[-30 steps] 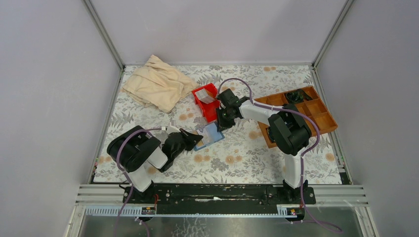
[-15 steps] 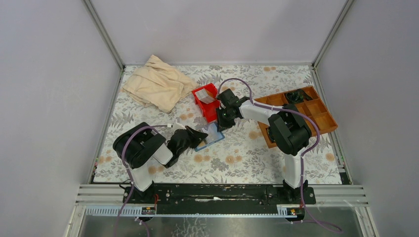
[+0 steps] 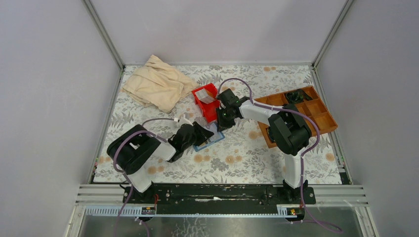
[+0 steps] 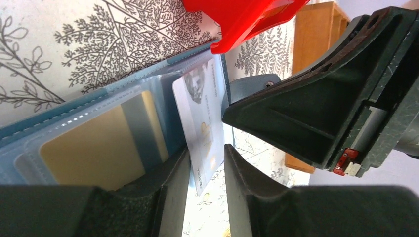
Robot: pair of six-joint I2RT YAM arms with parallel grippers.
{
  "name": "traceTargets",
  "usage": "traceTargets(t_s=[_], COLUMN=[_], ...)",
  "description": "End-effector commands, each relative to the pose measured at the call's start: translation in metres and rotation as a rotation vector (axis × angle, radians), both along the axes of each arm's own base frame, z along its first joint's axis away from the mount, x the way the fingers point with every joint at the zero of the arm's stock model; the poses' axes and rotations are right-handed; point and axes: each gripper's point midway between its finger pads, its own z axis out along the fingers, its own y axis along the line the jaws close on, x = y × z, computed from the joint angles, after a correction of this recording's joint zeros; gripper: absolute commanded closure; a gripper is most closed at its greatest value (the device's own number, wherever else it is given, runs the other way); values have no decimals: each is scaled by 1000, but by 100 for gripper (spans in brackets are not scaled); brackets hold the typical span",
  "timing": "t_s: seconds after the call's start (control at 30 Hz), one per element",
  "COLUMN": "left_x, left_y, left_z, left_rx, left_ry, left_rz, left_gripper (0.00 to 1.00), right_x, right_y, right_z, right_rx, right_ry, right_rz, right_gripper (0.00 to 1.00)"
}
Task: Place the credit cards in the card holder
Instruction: Insert the credit card into the card holder.
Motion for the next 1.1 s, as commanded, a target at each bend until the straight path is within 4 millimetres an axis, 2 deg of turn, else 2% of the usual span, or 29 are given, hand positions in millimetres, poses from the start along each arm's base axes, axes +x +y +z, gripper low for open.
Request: traceTargets(t_s=[0.0,0.23,0.6,0.9,1.07], left_x=[-32,-41,-51,-63,-64], left_y=[17,35,59,78,80], left_z=[-41,-31,-5,-24,-36], left_rx=[239,341,387,487,540], left_ry=[149,180,150,229,274], left_rz=[-102,-101,-52,-24,-40], left_gripper=[61,57,54,55,55], right_x=[-12,-6,-6,-8,-12], right_y=[-6,-3,3,-5,-16], right_z=[-14,1,22,52,53], right_rx=[-37,-12,57,73,38], right_ry=[32,-13,-55,-128,-143], right_rz=[17,13,11,11,-1], right_gripper=[79,76,69,61,58])
